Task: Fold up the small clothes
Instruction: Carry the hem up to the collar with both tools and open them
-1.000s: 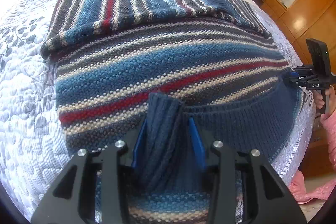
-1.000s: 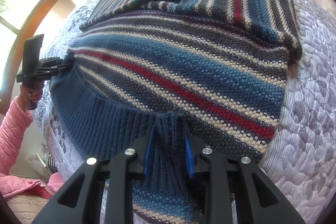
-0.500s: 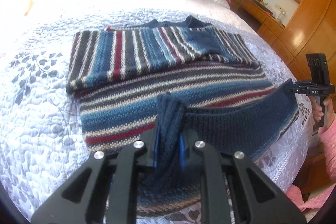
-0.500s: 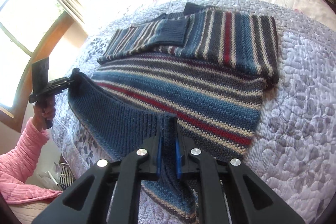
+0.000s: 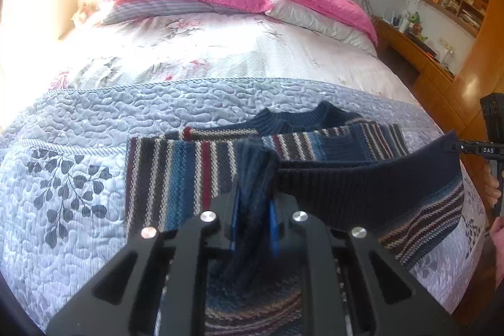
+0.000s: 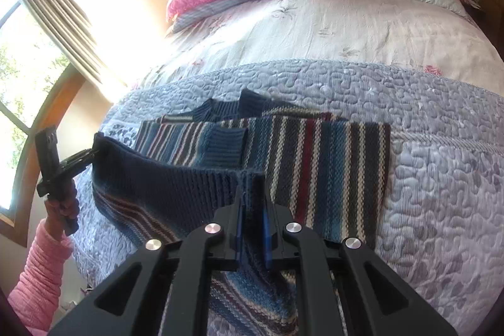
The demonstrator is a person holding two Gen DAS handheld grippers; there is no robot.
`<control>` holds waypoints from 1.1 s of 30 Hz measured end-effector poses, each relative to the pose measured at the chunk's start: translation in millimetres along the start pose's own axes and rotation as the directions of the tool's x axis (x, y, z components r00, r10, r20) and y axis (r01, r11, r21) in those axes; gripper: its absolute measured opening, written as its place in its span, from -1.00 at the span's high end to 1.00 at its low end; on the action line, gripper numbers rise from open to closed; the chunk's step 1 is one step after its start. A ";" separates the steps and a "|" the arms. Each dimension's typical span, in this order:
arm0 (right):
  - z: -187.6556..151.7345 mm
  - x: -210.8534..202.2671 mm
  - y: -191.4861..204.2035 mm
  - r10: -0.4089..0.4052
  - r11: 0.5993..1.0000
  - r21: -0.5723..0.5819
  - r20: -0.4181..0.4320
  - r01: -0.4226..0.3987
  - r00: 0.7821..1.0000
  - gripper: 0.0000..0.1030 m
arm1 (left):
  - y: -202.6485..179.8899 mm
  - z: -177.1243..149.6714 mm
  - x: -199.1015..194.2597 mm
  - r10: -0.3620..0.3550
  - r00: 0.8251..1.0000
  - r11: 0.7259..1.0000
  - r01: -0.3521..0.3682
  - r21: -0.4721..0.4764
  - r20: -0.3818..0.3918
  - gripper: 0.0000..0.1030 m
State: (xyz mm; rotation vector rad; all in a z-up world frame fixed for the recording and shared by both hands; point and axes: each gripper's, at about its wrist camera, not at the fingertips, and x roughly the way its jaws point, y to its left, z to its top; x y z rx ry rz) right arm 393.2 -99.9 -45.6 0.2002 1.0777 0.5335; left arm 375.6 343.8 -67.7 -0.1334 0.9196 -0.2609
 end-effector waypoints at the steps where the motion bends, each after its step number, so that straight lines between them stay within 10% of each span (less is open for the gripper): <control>1: 9.6 4.7 -1.7 -0.007 1.000 0.005 0.002 0.007 1.000 0.81 | 3.7 6.3 6.9 0.007 1.000 1.000 -0.007 -0.016 -0.001 0.73; 14: 103.7 96.4 -44.7 -0.121 0.988 0.090 -0.031 0.123 0.992 0.81 | 32.0 65.0 104.2 0.137 0.989 0.989 -0.140 -0.053 -0.056 0.73; 33: 91.4 159.9 -83.2 -0.141 0.975 0.160 -0.110 0.157 0.984 0.58 | 52.2 45.5 169.4 0.189 0.966 0.976 -0.204 -0.073 -0.174 0.45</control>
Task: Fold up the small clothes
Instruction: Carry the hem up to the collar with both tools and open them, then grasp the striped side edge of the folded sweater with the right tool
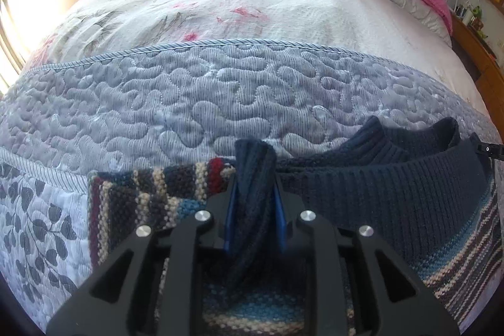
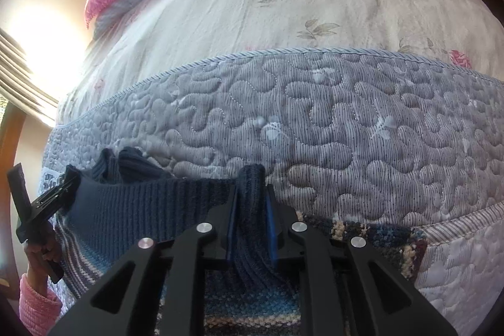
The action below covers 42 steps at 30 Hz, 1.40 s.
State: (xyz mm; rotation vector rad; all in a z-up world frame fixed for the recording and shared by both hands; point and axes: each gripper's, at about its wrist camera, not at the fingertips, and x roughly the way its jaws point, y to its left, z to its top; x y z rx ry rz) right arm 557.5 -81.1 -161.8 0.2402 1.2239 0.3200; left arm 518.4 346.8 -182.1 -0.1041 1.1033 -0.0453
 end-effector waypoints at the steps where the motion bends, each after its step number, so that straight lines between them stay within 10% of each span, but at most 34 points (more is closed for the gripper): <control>1: -0.8 -7.0 -0.7 -0.004 1.000 0.002 0.012 0.004 1.000 0.40 | 1.2 0.2 -5.0 0.014 1.000 1.000 -0.014 -0.003 0.009 0.24; 8: -39.1 -60.4 -15.7 -0.007 0.999 -0.042 0.017 0.007 1.000 0.22 | 20.3 -21.1 -58.1 0.049 0.996 0.997 -0.044 -0.063 0.078 0.19; 20: -185.1 -99.2 -37.7 0.069 0.994 -0.074 -0.101 -0.077 0.992 0.22 | -30.6 -136.0 -127.6 -0.103 0.991 0.994 0.105 -0.012 0.082 0.07; 23: -201.6 -93.9 -40.0 0.089 0.993 -0.061 -0.120 -0.097 0.989 0.66 | -39.2 -149.2 -114.4 -0.096 0.995 0.995 0.097 -0.005 0.040 0.07; 35: -228.2 -90.3 -58.5 0.121 0.993 0.012 -0.174 -0.121 0.977 0.77 | -28.0 -164.8 -76.7 -0.073 0.996 0.997 0.073 -0.014 -0.041 0.04; 42: -191.8 -131.1 -47.3 0.073 0.994 -0.074 -0.048 -0.077 0.996 0.32 | -46.8 -150.5 -100.8 -0.093 0.996 0.995 0.093 0.046 -0.010 0.03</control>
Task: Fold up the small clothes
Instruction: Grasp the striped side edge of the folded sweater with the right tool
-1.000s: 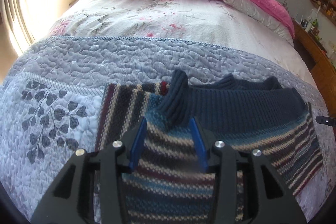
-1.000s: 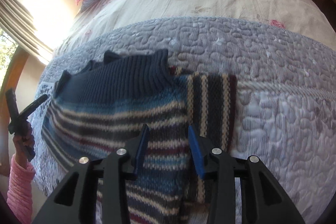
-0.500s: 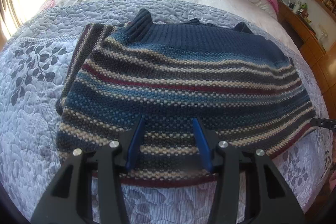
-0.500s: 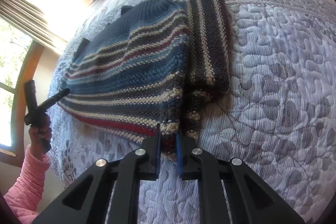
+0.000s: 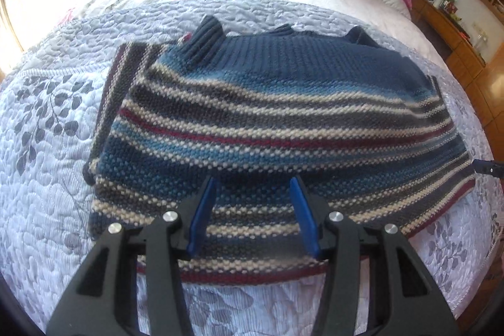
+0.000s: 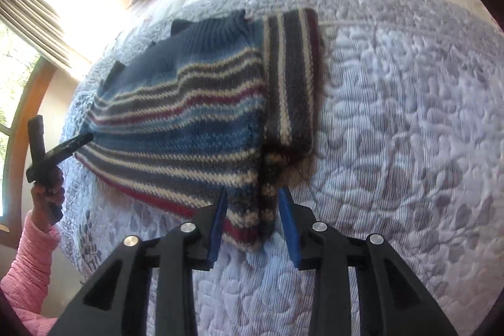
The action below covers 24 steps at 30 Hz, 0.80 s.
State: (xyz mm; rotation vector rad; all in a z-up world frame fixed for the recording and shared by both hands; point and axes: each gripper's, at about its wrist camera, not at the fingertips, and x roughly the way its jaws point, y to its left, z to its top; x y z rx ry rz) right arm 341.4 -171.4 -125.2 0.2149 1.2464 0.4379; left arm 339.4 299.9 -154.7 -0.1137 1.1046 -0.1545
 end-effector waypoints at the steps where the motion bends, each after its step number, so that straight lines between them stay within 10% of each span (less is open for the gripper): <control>1: 11.6 -1.2 2.9 0.003 1.000 0.001 0.013 -0.003 1.000 0.32 | -3.9 5.8 -2.5 -0.016 1.000 1.000 0.016 -0.003 0.013 0.01; 9: 75.8 55.9 -3.0 -0.052 0.997 0.058 -0.065 0.056 0.997 0.27 | -26.5 44.6 31.6 -0.043 0.999 0.996 0.042 -0.073 -0.005 -0.03; 12: 78.3 62.6 -8.9 0.030 0.995 0.096 -0.062 -0.024 0.998 0.70 | -28.5 46.7 47.4 -0.024 0.999 0.997 0.022 -0.071 -0.031 -0.04; 24: 67.9 74.9 -15.8 -0.082 0.992 0.088 -0.065 0.088 0.995 0.77 | -25.7 42.7 61.4 -0.011 0.999 0.999 0.010 -0.035 -0.043 -0.10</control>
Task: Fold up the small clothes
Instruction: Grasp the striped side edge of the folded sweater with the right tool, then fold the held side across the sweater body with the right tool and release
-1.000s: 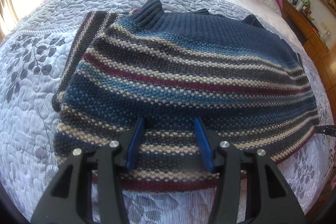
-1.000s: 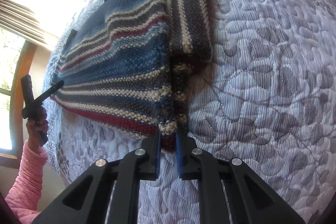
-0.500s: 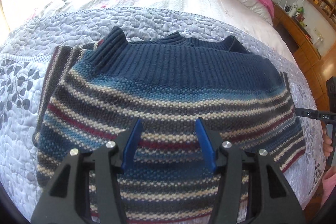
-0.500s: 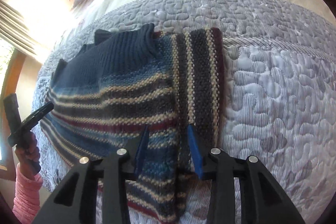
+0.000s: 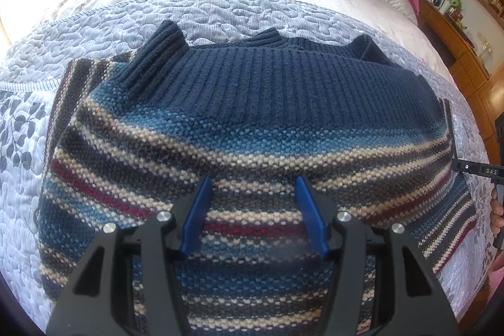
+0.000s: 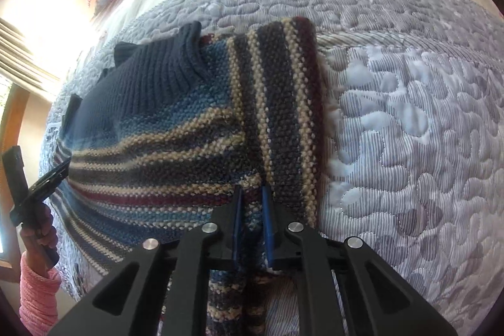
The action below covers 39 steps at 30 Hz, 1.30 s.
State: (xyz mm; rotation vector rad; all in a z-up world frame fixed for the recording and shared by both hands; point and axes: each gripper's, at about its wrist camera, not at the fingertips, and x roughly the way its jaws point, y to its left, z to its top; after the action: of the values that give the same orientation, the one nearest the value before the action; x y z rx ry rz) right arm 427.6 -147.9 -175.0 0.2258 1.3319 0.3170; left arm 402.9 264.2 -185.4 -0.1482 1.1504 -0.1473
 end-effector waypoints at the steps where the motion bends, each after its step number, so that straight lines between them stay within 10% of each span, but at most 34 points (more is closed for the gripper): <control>1: 0.2 -2.4 2.6 -0.006 1.000 -0.007 0.002 0.006 1.000 0.73 | -0.6 0.6 0.8 0.003 1.000 1.000 -0.003 0.000 0.001 -0.10; 8: -15.5 -45.7 1.0 -0.028 1.000 0.015 0.055 0.027 0.998 -0.56 | -1.6 -1.4 -20.8 -0.024 1.000 0.999 0.025 -0.042 0.016 -0.10; 18: -20.9 -15.6 -18.4 0.063 0.995 0.081 -0.072 -0.057 0.995 -0.51 | -9.9 -10.7 -17.2 -0.025 1.000 1.000 0.025 -0.013 0.007 -0.15; 28: -26.8 -10.6 -11.9 0.118 0.990 0.076 -0.040 -0.115 0.992 0.27 | -10.5 -12.9 -6.8 -0.016 1.000 1.000 0.016 0.005 0.007 -0.24; 39: -25.9 1.9 -6.3 0.082 0.993 0.088 -0.058 -0.077 0.995 0.28 | -4.3 -12.8 -5.1 -0.050 0.999 0.999 0.050 -0.013 -0.001 -0.24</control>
State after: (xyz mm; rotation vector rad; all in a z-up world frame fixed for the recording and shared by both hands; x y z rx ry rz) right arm 403.4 -153.6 -184.7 0.3446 1.4011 0.3366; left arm 389.0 260.5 -185.1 -0.1880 1.1493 -0.1842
